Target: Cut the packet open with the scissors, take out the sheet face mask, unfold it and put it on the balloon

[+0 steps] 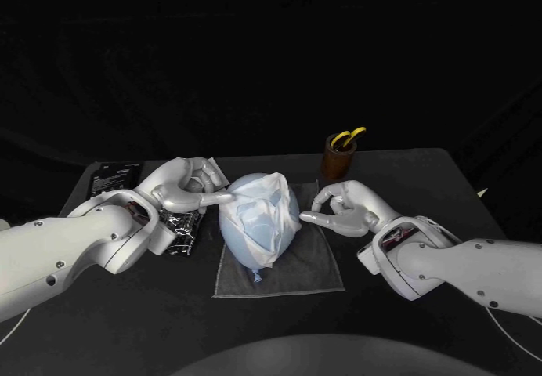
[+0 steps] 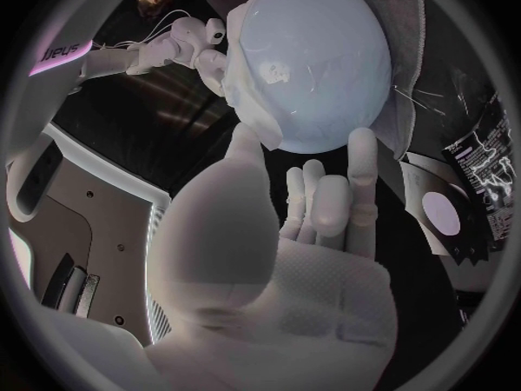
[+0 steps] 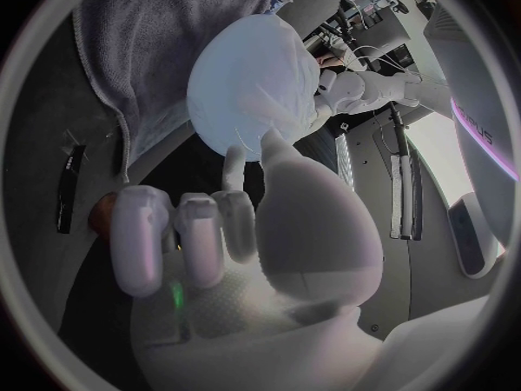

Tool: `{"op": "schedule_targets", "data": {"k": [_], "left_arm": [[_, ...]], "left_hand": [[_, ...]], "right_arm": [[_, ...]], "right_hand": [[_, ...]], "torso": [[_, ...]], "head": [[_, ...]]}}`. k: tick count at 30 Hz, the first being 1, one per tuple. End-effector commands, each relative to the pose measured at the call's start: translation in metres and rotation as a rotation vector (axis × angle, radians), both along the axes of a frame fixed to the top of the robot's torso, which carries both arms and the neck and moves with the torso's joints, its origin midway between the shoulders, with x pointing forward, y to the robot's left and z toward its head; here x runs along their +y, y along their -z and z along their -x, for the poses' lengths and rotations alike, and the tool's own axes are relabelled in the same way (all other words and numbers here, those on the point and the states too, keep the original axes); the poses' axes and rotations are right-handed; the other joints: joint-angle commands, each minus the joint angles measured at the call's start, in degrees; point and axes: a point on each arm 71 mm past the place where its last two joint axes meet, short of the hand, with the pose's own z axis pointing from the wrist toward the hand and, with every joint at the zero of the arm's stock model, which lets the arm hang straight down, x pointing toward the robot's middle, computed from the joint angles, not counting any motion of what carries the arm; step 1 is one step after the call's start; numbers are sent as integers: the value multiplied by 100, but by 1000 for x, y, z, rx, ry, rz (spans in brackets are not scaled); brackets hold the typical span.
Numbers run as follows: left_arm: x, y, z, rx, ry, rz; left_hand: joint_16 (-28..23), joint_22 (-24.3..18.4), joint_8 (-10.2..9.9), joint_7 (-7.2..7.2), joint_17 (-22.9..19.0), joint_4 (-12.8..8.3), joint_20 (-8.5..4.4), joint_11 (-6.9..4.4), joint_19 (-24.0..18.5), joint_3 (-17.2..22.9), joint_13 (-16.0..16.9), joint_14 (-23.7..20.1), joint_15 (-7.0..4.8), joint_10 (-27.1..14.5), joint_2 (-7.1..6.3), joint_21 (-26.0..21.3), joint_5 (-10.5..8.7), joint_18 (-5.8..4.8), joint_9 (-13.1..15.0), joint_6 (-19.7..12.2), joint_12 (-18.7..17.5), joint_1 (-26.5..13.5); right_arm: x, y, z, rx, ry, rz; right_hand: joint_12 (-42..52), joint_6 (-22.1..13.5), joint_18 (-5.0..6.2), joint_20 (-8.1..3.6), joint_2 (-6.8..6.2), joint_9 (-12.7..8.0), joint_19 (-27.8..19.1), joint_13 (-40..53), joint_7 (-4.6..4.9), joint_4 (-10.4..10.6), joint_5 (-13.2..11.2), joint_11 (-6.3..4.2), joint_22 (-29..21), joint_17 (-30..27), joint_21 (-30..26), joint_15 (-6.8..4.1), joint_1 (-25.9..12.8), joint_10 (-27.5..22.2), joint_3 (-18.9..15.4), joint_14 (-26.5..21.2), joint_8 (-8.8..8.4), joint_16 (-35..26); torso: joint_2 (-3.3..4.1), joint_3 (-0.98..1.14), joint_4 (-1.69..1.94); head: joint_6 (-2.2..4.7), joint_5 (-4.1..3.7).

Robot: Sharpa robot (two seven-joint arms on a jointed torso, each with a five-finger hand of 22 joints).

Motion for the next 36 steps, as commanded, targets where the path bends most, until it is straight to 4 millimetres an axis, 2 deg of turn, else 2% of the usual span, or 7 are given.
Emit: {"op": "schedule_targets", "data": {"k": [1, 7, 10, 16, 25, 36], "left_arm": [[-5, 2, 2, -15, 31, -65], [-9, 2, 3, -14, 34, -72], [-10, 2, 3, -15, 37, -70], [-12, 3, 4, -11, 47, -68], [-12, 4, 4, 8, 52, -70], [-10, 6, 1, 31, 44, -66]], "left_hand": [[50, 23, 144, 164, 79, -4, -19, -12, -11, -51, 13, 61, -23, -41, -1, 17, 7, 38, 56, -55, 67, -76], [115, 172, 306, 139, 221, -3, -38, -35, 82, -59, 20, 152, -42, -55, -2, 118, 7, 12, 115, -107, 154, -154], [135, 202, 365, 128, 249, -3, -46, -44, 101, -56, 26, 173, -50, -50, -3, 142, 7, 8, 135, -118, 194, -160], [146, 226, 395, 123, 273, -3, -49, -49, 114, -54, 28, 187, -54, -47, -2, 159, 6, 4, 145, -120, 214, -162], [158, 224, 443, 113, 278, -8, -56, -58, 109, -39, 30, 192, -61, -49, 9, 163, 7, 5, 159, -129, 244, -129], [180, 260, 519, 97, 307, -12, -67, -73, 122, 6, 26, 211, -74, -52, 83, 192, 8, 0, 172, -133, 290, -47]], "right_arm": [[1, -2, 0, -16, 31, 6], [8, -3, 2, -14, 20, -4], [10, -3, 2, -12, 15, -7], [15, -3, 2, -2, 2, -7], [20, -3, 3, -1, -14, -11], [23, -4, 5, -4, -33, -19]], "right_hand": [[81, -51, -78, -57, 60, 60, 404, 1219, -12, 71, -10, -49, 1332, 1505, 47, -46, 9, 362, -147, 597, 114, 39], [171, -80, -86, -80, 165, 126, 419, 1309, -41, 90, -10, -75, 1343, 1505, 88, -70, -36, 434, -383, 597, 258, 39], [180, -82, -90, -82, 174, 131, 425, 1318, -45, 88, -10, -78, 1349, 1505, 107, -73, -30, 441, -402, 597, 270, 39], [222, -102, -95, -98, 233, 158, 433, 1360, -64, 66, -10, -96, 1355, 1505, 129, -89, 88, 474, -519, 597, 347, 39], [228, -108, -95, -101, 239, 162, 433, 1366, -66, 66, -10, -98, 1355, 1505, 129, -91, 114, 479, -548, 597, 360, 39], [224, -111, -91, -103, 241, 164, 428, 1363, -66, 68, -10, -99, 1350, 1505, 113, -93, 125, 476, -572, 597, 370, 39]], "torso": [[-2, 3, -1], [-1, 4, -7], [0, 0, -4], [-4, 1, 1], [-4, 0, -3], [-6, 4, -6]], "head": [[-11, -1], [-18, -11], [-24, -16], [-34, -31], [-38, -19], [-55, -9]]}}
